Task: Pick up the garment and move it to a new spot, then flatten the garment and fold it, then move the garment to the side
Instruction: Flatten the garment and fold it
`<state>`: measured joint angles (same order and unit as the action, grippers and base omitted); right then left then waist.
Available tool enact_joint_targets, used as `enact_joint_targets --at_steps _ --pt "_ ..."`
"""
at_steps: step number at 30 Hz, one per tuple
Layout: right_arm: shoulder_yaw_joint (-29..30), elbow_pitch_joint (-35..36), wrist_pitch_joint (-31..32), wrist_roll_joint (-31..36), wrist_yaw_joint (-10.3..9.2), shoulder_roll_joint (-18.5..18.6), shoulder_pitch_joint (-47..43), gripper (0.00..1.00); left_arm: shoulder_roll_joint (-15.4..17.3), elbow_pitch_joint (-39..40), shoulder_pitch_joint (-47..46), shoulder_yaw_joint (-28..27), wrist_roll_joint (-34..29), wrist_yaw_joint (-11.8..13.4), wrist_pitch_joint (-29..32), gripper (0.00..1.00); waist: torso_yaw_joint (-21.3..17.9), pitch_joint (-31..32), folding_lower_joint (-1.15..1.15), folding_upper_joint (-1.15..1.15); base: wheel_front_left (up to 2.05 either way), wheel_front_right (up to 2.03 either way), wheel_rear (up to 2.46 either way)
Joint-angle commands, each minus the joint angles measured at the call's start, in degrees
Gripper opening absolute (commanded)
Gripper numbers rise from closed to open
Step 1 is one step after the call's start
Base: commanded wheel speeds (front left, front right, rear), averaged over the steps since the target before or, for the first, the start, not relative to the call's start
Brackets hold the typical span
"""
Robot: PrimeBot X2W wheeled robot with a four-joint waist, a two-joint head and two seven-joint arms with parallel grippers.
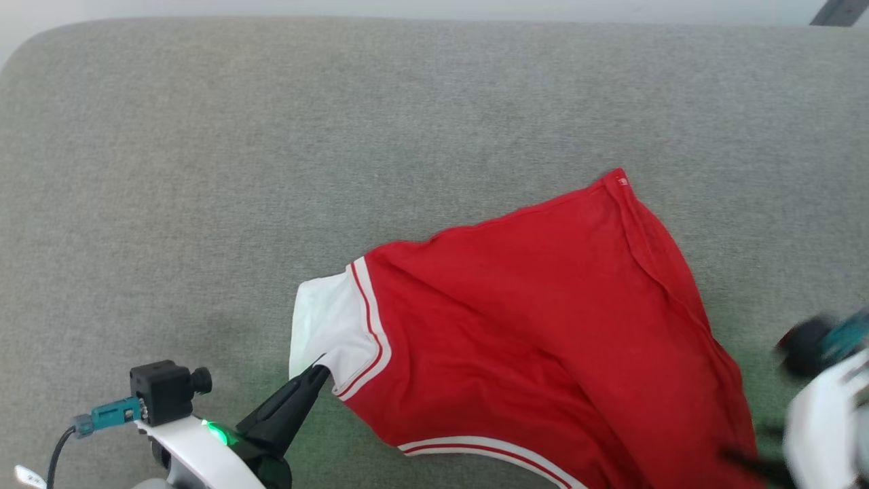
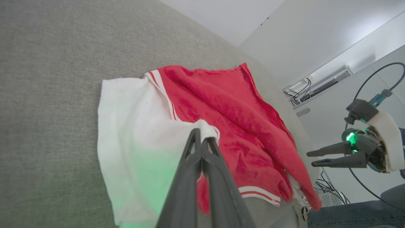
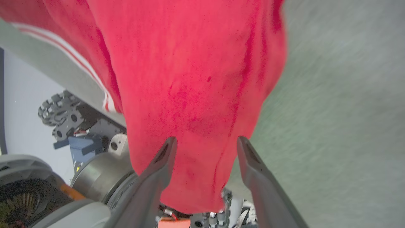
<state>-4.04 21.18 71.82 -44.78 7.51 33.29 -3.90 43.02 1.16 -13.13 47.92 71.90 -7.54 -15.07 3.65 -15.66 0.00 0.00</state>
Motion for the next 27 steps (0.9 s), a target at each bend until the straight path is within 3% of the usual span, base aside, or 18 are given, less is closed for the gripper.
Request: enact_joint_targets --at_steps 1,6,8,13,24,26,27 --pt "2.6 0.7 -0.5 -0.7 -0.04 0.5 2.5 1.0 -0.4 0.2 -0.8 0.0 0.1 0.1 -0.1 0.0 0.5 -0.3 0.0 0.0 0.0 0.0 0.0" --pt "7.0 0.2 -4.4 2.3 -0.04 0.9 10.5 1.0 -1.1 0.3 -1.9 0.7 0.1 0.1 -0.1 0.0 1.9 -1.4 0.0 0.0 0.0 0.0 0.0" --pt "6.0 -1.4 -7.8 5.4 -0.04 0.7 15.4 1.0 -1.4 0.2 -2.6 1.1 -0.1 0.1 -0.1 0.0 2.8 -2.2 0.0 0.0 0.0 0.0 0.0" --pt "-2.0 -12.0 -14.8 12.4 -0.03 -1.3 28.3 1.0 -2.6 -0.1 -5.3 2.9 0.2 0.1 -0.1 0.0 5.6 -5.4 0.0 0.0 0.0 0.0 0.0" --pt "-15.9 -31.0 -16.5 14.3 -0.04 -1.3 40.3 1.0 -5.0 -1.4 -8.8 5.0 0.6 0.1 -0.1 0.0 9.0 -9.1 0.0 0.0 0.0 0.0 0.0" --pt "-17.9 -32.7 -16.2 13.2 -0.04 -0.9 40.6 0.36 -5.2 -1.9 -9.2 5.2 0.9 0.1 -0.1 0.0 9.1 -9.0 0.0 0.0 0.0 0.0 0.0" --pt "-18.1 -33.5 -16.7 12.6 -0.04 -0.9 40.8 0.0 -5.3 -2.4 -9.4 5.3 1.0 0.1 -0.1 0.0 9.1 -8.9 0.0 0.0 0.0 0.0 0.0"
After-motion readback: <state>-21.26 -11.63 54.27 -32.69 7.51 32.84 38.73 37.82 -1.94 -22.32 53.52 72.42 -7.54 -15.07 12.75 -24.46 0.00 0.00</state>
